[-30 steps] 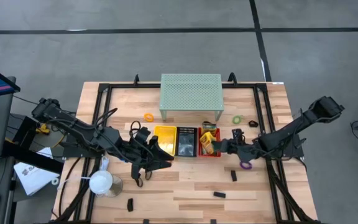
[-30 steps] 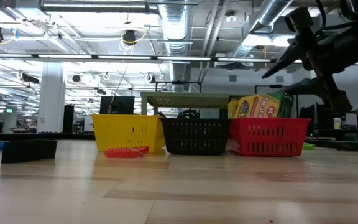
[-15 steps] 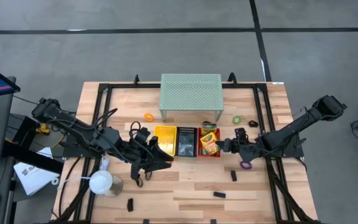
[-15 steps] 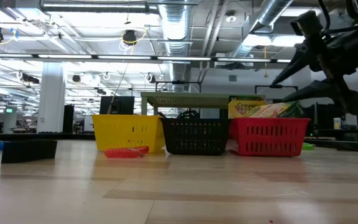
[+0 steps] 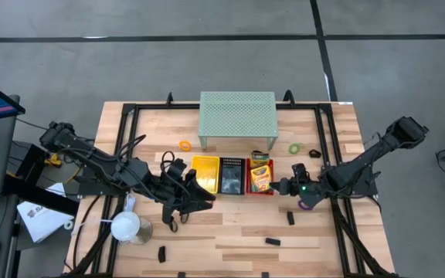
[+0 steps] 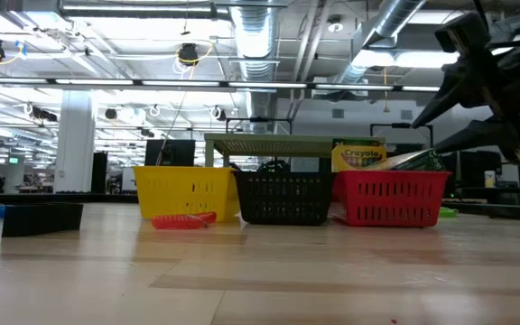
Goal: Pick & Place Office Desk Supplies
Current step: Put the crayons box into the red bin
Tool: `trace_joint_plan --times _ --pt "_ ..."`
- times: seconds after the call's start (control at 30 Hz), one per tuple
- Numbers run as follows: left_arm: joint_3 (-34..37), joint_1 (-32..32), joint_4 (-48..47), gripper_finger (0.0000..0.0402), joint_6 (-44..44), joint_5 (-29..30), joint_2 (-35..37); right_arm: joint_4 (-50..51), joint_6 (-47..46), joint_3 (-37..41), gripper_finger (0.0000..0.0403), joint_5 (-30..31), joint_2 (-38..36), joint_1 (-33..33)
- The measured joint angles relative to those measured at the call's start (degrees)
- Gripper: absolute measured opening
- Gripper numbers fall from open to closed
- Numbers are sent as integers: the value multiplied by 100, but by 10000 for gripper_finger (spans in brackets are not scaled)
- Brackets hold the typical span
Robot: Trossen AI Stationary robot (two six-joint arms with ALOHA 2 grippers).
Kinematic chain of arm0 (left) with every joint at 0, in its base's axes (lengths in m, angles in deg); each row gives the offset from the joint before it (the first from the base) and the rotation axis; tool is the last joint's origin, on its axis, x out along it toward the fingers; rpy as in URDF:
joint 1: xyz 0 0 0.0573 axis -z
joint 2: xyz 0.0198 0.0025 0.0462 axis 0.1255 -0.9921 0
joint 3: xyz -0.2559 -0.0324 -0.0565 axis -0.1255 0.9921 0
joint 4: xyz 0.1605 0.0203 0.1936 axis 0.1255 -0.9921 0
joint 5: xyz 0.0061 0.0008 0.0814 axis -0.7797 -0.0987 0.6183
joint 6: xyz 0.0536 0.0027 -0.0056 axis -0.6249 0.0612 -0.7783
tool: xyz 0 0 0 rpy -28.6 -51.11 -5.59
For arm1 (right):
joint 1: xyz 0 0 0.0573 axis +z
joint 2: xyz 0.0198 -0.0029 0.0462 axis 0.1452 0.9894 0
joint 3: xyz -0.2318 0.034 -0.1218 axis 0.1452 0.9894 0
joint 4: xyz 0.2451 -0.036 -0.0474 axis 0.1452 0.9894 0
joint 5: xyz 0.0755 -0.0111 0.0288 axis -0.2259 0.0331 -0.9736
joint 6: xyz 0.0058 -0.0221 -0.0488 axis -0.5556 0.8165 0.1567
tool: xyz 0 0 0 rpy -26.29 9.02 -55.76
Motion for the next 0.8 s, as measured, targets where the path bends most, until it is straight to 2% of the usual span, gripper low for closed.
trace_joint_plan --times 0.2,0.8 --pt "0 -2 0 154 -17 0 -1 -52 -42 0 168 86 0 -21" --pt "0 -21 1 154 -19 2 -1 -237 271 -7 168 -286 0 -187"
